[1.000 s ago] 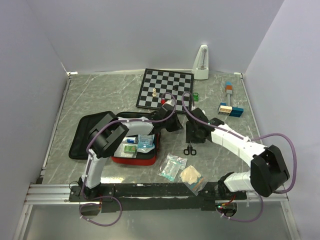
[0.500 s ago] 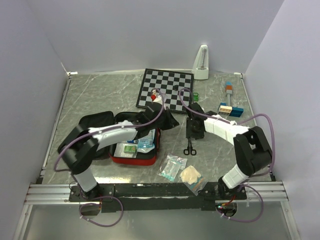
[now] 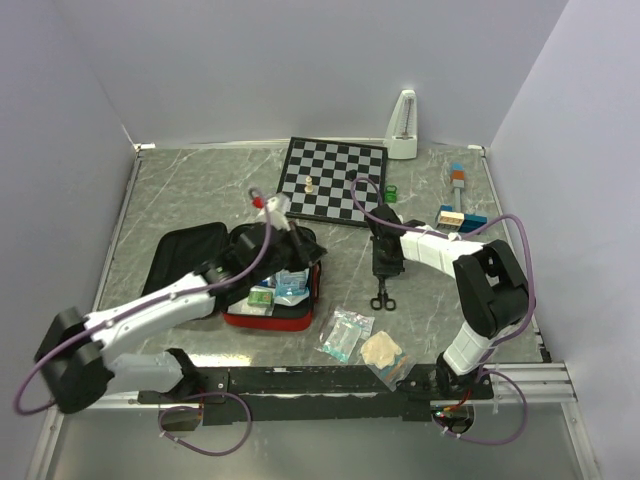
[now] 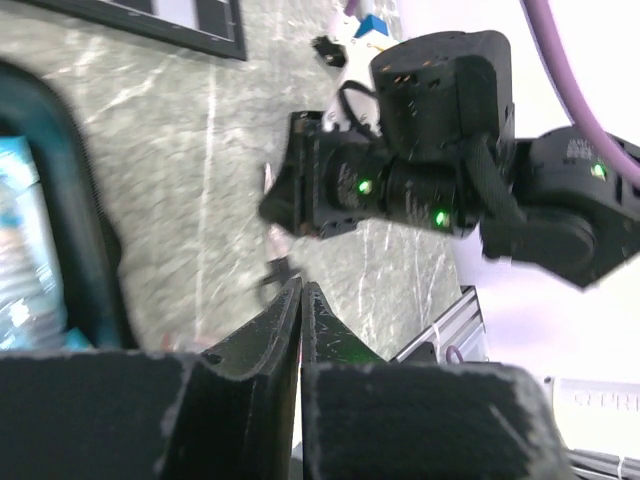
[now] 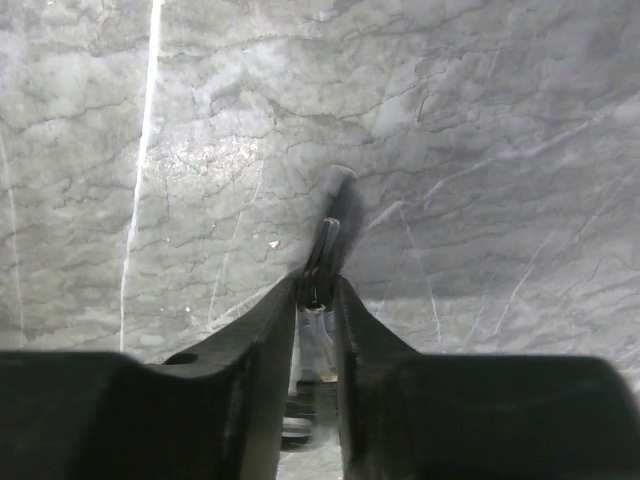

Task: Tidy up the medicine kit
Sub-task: Pick up the scissors from the center of the board.

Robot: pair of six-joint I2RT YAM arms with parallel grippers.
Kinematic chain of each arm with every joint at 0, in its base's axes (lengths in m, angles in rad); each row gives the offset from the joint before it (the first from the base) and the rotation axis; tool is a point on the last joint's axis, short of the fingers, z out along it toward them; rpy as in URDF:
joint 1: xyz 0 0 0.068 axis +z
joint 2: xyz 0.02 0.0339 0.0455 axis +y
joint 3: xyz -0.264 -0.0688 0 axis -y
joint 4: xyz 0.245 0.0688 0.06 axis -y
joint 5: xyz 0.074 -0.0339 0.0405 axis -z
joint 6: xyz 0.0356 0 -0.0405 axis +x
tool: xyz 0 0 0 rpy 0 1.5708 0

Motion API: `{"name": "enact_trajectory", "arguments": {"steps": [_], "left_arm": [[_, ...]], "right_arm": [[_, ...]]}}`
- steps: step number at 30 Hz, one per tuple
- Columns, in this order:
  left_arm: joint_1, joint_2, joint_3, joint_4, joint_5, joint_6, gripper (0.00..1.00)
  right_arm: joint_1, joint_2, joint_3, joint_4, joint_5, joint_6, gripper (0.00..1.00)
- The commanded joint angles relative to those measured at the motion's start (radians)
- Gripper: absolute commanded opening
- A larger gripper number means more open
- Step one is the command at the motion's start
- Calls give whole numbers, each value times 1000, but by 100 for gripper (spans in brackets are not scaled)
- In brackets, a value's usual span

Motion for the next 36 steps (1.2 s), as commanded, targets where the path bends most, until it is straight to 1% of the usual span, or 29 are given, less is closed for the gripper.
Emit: {"name": "enact_trajectory", "arguments": {"steps": [1, 7, 10, 15, 30, 36], "left_arm": [[-5, -154, -81, -70, -80, -23, 9], [-5, -313, -165, -164, -162, -46, 11], [-4, -365, -205, -170, -190, -60, 12], [-5, -388, -225, -173, -204, -61, 12], [-4, -400, -236, -187, -224, -60, 13], [-5, -408, -224, -216, -259, -55, 13]], "right_arm": [[5, 27, -6, -1, 10, -9, 25], [25, 6, -22, 2, -8, -2, 6], [30, -20, -6, -15, -16, 4, 2], [33, -61, 27, -40, -31, 4, 0], [56, -120, 106, -101, -44, 17, 0], [97, -183, 179, -164, -36, 23, 0]]}}
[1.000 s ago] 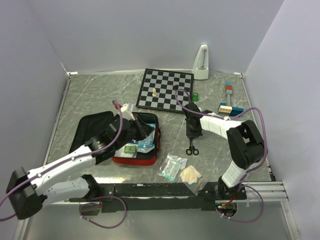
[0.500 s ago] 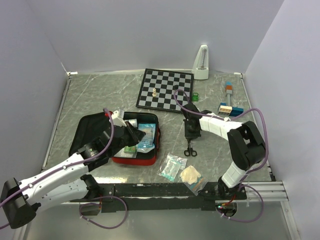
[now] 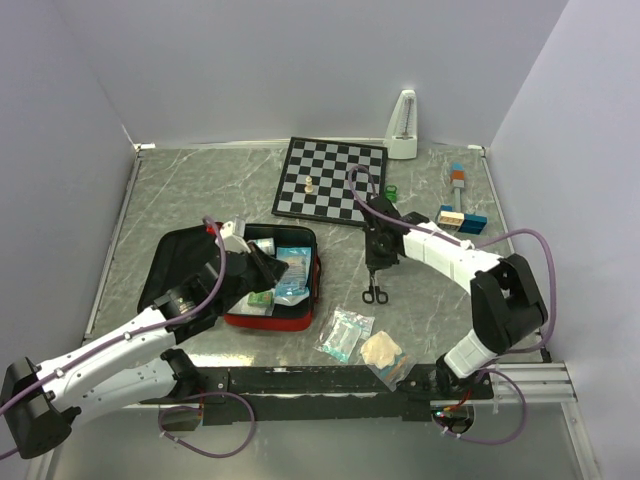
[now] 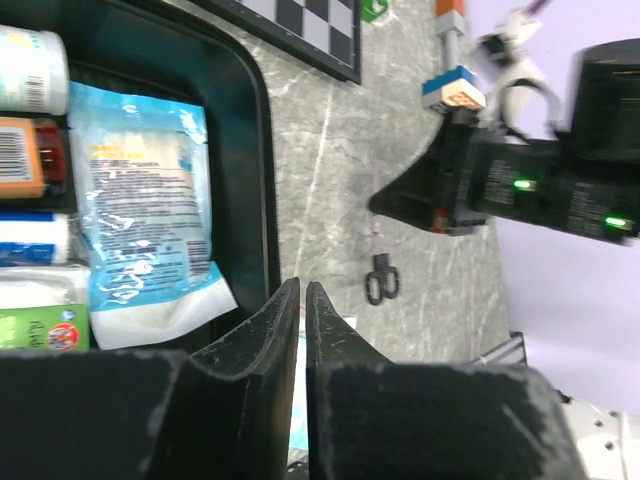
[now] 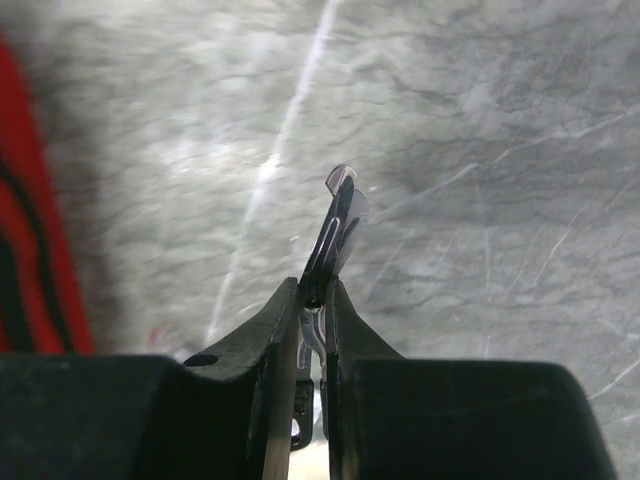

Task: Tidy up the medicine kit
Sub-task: Pick up the scissors from the center of the board, then place the scissors in the medicine box.

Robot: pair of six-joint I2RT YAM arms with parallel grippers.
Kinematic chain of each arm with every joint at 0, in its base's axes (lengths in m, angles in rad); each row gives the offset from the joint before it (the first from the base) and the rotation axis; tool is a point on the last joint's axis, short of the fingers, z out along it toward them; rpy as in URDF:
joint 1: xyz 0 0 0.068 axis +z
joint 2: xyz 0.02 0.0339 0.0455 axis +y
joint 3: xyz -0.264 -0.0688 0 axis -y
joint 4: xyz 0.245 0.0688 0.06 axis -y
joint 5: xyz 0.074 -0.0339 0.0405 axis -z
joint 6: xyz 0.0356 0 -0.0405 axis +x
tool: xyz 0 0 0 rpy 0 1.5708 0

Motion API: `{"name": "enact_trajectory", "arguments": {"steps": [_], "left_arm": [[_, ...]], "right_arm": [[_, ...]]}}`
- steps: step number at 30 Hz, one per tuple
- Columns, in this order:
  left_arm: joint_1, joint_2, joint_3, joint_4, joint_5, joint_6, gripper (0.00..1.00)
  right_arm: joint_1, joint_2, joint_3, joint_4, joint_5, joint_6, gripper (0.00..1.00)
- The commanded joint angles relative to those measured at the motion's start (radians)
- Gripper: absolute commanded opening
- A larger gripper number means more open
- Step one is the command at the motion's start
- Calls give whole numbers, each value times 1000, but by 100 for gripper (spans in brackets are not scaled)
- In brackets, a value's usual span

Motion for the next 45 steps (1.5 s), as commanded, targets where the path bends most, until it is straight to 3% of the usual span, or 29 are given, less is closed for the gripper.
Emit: {"name": "enact_trajectory", "arguments": {"steps": [1, 9, 18, 32, 34, 39, 45], "left_arm": [[-3, -28, 8, -24, -49, 0, 13], [-4, -72, 6, -53, -94, -14, 15], [-3, -106, 3, -99, -123, -31, 16], [-3, -181, -5, -187, -170, -43, 18], [-4, -184, -8, -193, -175, -43, 19], [-3, -181, -8, -202, -183, -40, 22], [-1, -164, -5, -178, -174, -15, 28]], "right_arm": [[43, -89, 108, -66, 11, 18, 0], [145, -74, 328, -160, 11, 48, 0], [253, 127, 592, -181, -39, 114, 1], [322, 411, 765, -127, -139, 179, 1], [322, 443, 785, -115, -150, 182, 5], [325, 468, 822, -109, -182, 174, 29], [320, 308, 724, -83, -164, 145, 56]]}}
